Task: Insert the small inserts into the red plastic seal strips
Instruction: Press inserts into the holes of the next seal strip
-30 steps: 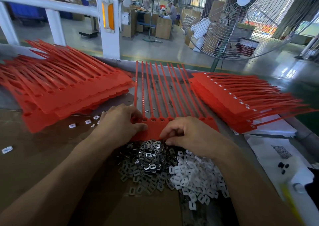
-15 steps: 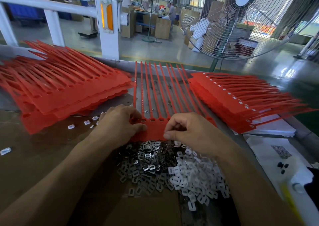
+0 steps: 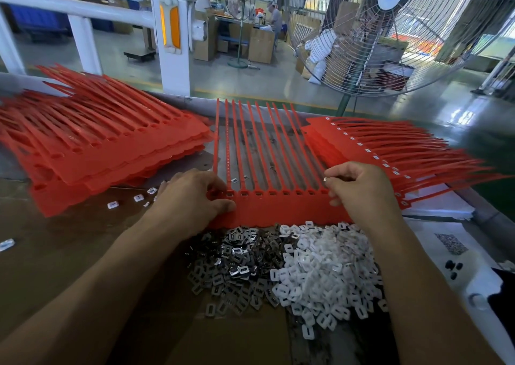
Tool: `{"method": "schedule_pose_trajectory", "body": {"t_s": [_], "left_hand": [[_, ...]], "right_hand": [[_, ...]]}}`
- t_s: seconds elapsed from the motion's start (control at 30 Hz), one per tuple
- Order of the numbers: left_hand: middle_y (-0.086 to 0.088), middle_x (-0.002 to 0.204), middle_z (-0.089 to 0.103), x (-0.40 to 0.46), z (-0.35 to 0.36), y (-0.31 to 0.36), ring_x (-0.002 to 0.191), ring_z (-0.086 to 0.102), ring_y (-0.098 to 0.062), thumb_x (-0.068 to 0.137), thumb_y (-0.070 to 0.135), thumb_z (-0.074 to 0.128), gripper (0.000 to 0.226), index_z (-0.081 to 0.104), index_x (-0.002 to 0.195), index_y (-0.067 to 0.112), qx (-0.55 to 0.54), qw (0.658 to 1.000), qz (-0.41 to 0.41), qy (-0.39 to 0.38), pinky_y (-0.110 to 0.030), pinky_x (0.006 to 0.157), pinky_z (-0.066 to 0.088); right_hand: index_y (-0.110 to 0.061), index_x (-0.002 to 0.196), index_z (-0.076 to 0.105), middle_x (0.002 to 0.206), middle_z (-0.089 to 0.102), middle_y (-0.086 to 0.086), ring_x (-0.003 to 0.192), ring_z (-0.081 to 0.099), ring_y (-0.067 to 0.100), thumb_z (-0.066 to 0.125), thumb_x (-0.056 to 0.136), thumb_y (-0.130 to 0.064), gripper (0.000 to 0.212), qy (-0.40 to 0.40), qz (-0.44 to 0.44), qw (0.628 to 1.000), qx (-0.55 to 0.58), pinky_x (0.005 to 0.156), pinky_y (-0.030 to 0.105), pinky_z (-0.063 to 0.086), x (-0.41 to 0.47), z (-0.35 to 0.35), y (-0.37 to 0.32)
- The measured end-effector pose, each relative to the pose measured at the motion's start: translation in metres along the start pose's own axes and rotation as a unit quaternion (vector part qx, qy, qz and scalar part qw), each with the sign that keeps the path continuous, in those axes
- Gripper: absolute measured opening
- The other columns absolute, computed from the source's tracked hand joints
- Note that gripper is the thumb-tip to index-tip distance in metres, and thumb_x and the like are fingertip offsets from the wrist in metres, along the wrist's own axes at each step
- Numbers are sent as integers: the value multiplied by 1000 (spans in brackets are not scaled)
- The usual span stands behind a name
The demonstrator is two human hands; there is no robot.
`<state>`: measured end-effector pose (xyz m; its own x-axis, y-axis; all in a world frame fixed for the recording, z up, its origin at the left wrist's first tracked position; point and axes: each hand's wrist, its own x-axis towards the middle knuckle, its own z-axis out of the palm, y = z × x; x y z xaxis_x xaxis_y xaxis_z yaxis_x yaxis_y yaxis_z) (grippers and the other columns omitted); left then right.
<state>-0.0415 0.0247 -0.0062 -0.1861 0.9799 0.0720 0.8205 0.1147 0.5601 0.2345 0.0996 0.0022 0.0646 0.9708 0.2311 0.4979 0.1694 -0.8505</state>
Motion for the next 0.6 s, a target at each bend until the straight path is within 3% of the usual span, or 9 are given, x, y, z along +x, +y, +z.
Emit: {"method": "schedule_pose_trajectory", "body": {"t_s": [0.43, 0.6], "left_hand": [[10, 118, 60, 1, 0, -3, 115, 54, -17, 80, 54, 77, 38, 69, 115, 39, -11, 1000, -5, 3, -48, 107, 41], [11, 115, 63, 2, -1, -4, 111, 57, -16, 80, 54, 77, 39, 70, 115, 39, -8, 1000, -4, 3, -46, 104, 44]], "right_hand": [[-14, 101, 77, 80, 74, 3, 54, 67, 4, 69, 94, -4, 14, -6, 16, 1000, -25, 53, 15, 51, 5, -1, 14], [-26, 95, 80, 89, 74, -11, 72, 64, 3, 74, 92, -13, 15, -26, 1, 995, -92, 69, 20, 49, 4, -3, 17]]}}
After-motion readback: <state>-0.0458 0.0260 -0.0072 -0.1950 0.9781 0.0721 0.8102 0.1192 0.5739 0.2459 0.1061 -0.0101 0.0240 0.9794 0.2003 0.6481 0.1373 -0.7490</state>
